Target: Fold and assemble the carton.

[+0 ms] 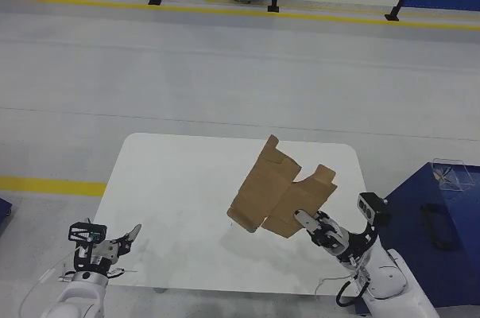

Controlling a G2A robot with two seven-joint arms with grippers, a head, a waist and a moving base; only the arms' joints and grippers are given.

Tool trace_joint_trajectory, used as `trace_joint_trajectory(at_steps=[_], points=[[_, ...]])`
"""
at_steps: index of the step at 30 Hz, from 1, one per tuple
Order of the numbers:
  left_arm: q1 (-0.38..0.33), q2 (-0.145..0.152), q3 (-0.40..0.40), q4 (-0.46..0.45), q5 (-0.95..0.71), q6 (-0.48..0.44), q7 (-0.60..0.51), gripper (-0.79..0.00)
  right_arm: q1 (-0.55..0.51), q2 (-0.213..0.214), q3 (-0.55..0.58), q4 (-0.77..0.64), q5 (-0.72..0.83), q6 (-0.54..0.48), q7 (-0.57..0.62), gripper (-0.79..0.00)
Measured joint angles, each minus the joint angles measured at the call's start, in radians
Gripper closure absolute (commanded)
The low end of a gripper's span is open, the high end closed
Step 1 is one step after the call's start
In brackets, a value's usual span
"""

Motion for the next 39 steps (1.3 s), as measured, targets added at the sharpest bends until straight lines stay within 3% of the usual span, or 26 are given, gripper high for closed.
trace_joint_trajectory(at_steps=[2, 14, 16, 19, 22, 25, 29, 34, 39], points=[[0.0, 0.0, 0.0, 0.0, 0.0, 0.0, 0.0, -0.785, 0.005, 0.004, -0.002, -0.003, 0.034, 0.0, 0.065, 0.0], [0.0, 0.0, 0.0, 0.0, 0.0, 0.0, 0.0, -0.785, -0.002, 0.004, -0.001, -0.041, 0.044, 0.016, 0.03, 0.0], [0.0, 0.0, 0.0, 0.0, 0.0, 0.0, 0.0, -0.785, -0.016, 0.007, -0.007, -0.086, 0.112, 0.034, 0.028, 0.0], [0.0, 0.0, 0.0, 0.0, 0.0, 0.0, 0.0, -0.785, -0.031, 0.021, -0.015, -0.155, 0.343, 0.094, 0.084, 0.0], [0.0, 0.0, 0.0, 0.0, 0.0, 0.0, 0.0, -0.785, -0.027, 0.038, 0.006, -0.199, 0.685, 0.211, 0.204, 0.0], [0.0, 0.0, 0.0, 0.0, 0.0, 0.0, 0.0, -0.785, -0.015, 0.047, 0.054, -0.178, 1.063, 0.397, 0.366, 0.0], [0.0, 0.0, 0.0, 0.0, 0.0, 0.0, 0.0, -0.785, 0.008, 0.045, 0.088, -0.062, 1.496, 0.722, 0.526, 0.0], [0.0, 0.0, 0.0, 0.0, 0.0, 0.0, 0.0, -0.785, 0.056, 0.03, 0.006, 0.091, 1.786, 1.078, 0.521, 0.0], [0.0, 0.0, 0.0, 0.0, 0.0, 0.0, 0.0, -0.785, 0.111, -0.001, -0.156, 0.245, 2.03, 1.434, 0.449, 0.0]])
